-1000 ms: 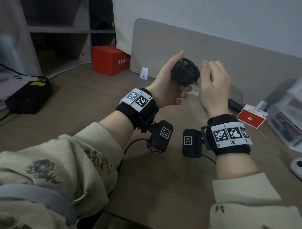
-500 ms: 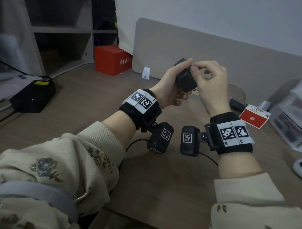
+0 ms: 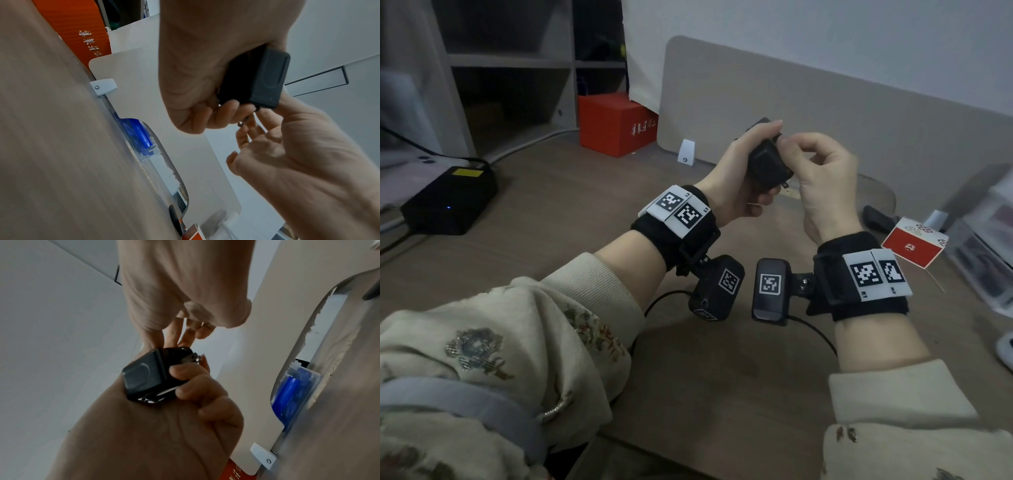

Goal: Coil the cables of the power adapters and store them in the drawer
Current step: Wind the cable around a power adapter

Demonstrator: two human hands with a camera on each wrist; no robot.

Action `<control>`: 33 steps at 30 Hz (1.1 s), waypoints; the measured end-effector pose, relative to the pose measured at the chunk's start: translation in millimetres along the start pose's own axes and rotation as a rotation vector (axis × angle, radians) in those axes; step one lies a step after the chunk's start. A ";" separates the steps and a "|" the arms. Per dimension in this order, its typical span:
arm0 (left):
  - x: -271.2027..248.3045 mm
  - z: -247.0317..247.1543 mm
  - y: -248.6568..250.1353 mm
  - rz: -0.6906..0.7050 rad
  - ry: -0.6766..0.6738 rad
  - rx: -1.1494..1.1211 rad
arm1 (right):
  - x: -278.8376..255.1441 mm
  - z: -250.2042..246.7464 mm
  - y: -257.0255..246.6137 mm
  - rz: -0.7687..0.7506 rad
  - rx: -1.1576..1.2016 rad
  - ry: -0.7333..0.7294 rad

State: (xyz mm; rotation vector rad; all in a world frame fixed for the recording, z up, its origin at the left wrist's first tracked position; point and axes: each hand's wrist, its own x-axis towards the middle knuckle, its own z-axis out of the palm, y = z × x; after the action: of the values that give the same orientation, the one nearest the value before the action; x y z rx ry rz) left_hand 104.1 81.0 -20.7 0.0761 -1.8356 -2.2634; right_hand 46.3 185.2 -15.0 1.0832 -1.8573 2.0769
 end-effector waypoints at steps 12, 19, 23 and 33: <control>0.3 6.3 -3.1 0.038 0.036 -0.028 | 1.5 1.5 9.4 -0.075 -0.065 0.065; -1.6 3.5 -2.6 0.004 0.056 -0.056 | 0.0 6.0 14.1 0.002 0.046 0.047; -2.0 5.2 0.8 0.008 0.066 -0.044 | 1.4 6.3 14.5 -0.014 0.054 0.039; -4.5 5.9 5.4 0.088 0.174 0.166 | 10.0 -6.1 17.4 0.011 -0.402 0.108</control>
State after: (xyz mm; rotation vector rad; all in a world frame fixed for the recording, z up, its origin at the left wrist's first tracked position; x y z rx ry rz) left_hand 108.1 86.5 -14.6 0.2093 -1.8903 -1.9765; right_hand 26.9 183.5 -22.8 0.8439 -2.1022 1.6259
